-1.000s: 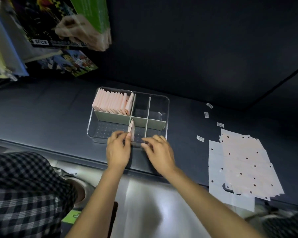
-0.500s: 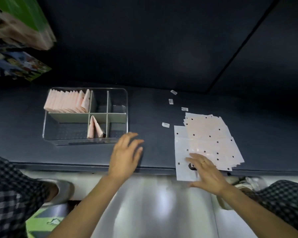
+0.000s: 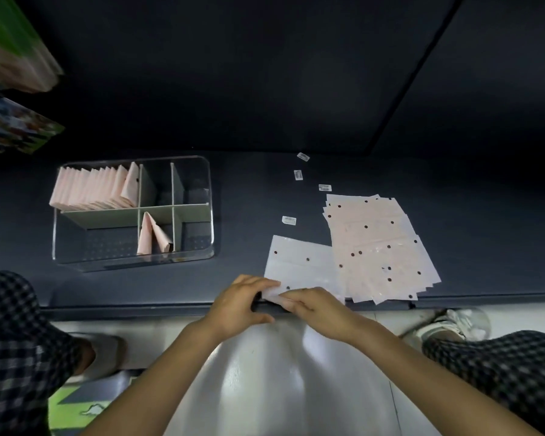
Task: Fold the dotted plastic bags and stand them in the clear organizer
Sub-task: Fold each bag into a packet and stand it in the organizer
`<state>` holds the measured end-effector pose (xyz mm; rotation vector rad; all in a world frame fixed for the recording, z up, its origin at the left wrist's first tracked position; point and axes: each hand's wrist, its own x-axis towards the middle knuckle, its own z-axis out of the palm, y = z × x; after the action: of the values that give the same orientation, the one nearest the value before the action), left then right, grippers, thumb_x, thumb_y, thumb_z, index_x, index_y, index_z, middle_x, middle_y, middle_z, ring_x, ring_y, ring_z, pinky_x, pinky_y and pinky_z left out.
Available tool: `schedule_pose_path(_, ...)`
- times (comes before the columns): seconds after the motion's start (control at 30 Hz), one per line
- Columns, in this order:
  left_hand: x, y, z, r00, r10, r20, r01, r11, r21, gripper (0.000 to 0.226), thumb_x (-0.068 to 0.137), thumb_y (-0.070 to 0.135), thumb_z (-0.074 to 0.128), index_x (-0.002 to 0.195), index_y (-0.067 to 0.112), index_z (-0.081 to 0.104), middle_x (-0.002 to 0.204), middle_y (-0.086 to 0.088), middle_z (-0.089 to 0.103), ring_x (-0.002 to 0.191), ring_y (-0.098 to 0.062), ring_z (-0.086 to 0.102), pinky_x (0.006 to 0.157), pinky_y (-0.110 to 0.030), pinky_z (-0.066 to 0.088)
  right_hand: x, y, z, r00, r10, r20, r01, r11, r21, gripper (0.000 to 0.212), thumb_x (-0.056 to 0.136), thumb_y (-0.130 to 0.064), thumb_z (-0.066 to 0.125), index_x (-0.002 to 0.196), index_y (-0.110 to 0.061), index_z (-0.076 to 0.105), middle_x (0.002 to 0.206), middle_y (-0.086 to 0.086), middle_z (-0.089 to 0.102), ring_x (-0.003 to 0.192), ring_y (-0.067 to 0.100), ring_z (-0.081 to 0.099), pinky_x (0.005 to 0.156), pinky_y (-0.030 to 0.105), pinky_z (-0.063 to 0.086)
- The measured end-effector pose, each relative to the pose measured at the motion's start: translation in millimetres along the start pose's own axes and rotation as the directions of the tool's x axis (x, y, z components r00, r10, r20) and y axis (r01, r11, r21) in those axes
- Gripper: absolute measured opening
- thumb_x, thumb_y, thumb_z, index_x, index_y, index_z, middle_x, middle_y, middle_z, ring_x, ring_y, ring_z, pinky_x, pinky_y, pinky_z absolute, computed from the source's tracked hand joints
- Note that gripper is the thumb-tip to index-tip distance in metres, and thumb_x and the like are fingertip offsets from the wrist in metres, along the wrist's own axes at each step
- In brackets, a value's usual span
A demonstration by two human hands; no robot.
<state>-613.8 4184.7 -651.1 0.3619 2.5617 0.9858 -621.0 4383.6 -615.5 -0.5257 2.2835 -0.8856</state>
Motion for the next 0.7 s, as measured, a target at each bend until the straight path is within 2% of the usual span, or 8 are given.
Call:
schedule_pose_path(0.07,2,-7,-3,0.999,-0.041,0.014,0.04,0.999,0.023,0.052,0.072,0.037,0.078,0.119,0.028,0.06,0.115,0.013,0.06,0.11,-0.011,0.042,0.093,-0.022,0.038,6,-11,-8,0.998,0.028,0.048,-0.035,0.99,0.139,0.036,0.096,-0.044,0.045,0.068,-0.026,0.058,0.066,-0.004,0.053,0.063,0.002,0.044,0.064,0.025,0.035)
schedule_pose_path(0.17,5,-14,-3,0.991,-0.132,0.027,0.132,0.991,-0.033,0.05,0.071,0.036,0.079,0.115,0.02,0.059,0.102,0.004,0.06,0.103,-0.013,0.045,0.089,-0.025,0.041,22,-15,-28,0.996,0.076,0.037,-0.08,0.99,0.116,0.04,0.092,-0.031,0.056,0.055,-0.021,0.043,0.055,-0.008,0.042,0.056,0.002,0.037,0.058,0.024,0.029)
schedule_pose_path(0.23,5,-15,-3,0.98,-0.197,-0.012,0.191,0.963,-0.191,0.06,0.069,0.031,0.082,0.121,0.027,0.051,0.096,0.006,0.056,0.095,-0.006,0.047,0.08,-0.01,0.038,39,-15,-45,0.997,0.083,-0.005,-0.082,0.996,0.02,0.044,0.089,-0.025,0.063,0.056,-0.021,0.034,0.056,-0.008,0.033,0.055,0.006,0.031,0.054,0.022,0.025)
schedule_pose_path(0.27,5,-15,-3,0.976,-0.214,-0.033,0.198,0.946,-0.255,0.064,0.069,0.028,0.082,0.123,0.028,0.047,0.094,0.005,0.058,0.092,-0.006,0.048,0.075,-0.007,0.036,48,-15,-54,0.996,0.089,-0.01,-0.089,0.995,-0.038,0.041,0.088,-0.025,0.065,0.057,-0.02,0.037,0.057,-0.008,0.035,0.055,0.006,0.033,0.053,0.02,0.026)
schedule_pose_path(0.33,6,-15,-1,0.972,-0.225,-0.065,0.192,0.924,-0.33,0.068,0.071,0.026,0.082,0.126,0.027,0.043,0.09,0.002,0.064,0.089,-0.012,0.051,0.073,-0.013,0.037,70,-14,-65,0.992,0.127,0.004,-0.125,0.98,-0.152,0.031,0.087,-0.028,0.064,0.063,-0.016,0.05,0.062,-0.005,0.044,0.062,0.012,0.041,0.06,0.025,0.032)
schedule_pose_path(0.47,5,-14,4,0.962,-0.252,-0.11,0.187,0.893,-0.409,0.073,0.075,0.026,0.078,0.134,0.027,0.036,0.089,0.0,0.065,0.09,-0.016,0.055,0.079,-0.026,0.043,111,-11,-63,0.978,0.207,0.024,-0.19,0.935,-0.3,0.029,0.089,-0.033,0.061,0.064,-0.022,0.048,0.073,0.001,0.053,0.077,0.023,0.052,0.067,0.031,0.038)
schedule_pose_path(0.6,3,-12,3,0.96,-0.227,-0.165,0.165,0.932,-0.322,0.066,0.08,0.031,0.073,0.135,0.026,0.037,0.089,0.011,0.054,0.089,-0.012,0.049,0.076,-0.022,0.04,128,-5,-54,0.963,0.268,0.012,-0.25,0.912,-0.325,0.019,0.086,-0.035,0.063,0.078,-0.02,0.055,0.09,0.006,0.06,0.089,0.027,0.058,0.069,0.03,0.04)
schedule_pose_path(0.7,-5,-7,4,0.933,-0.121,-0.34,0.116,0.993,-0.037,0.058,0.082,0.039,0.068,0.132,0.022,0.047,0.11,0.004,0.047,0.102,-0.017,0.044,0.086,-0.027,0.041,131,-2,-52,0.959,0.285,-0.002,-0.271,0.911,-0.311,0.016,0.086,-0.033,0.065,0.081,-0.019,0.058,0.096,0.009,0.063,0.093,0.028,0.059,0.072,0.03,0.042)
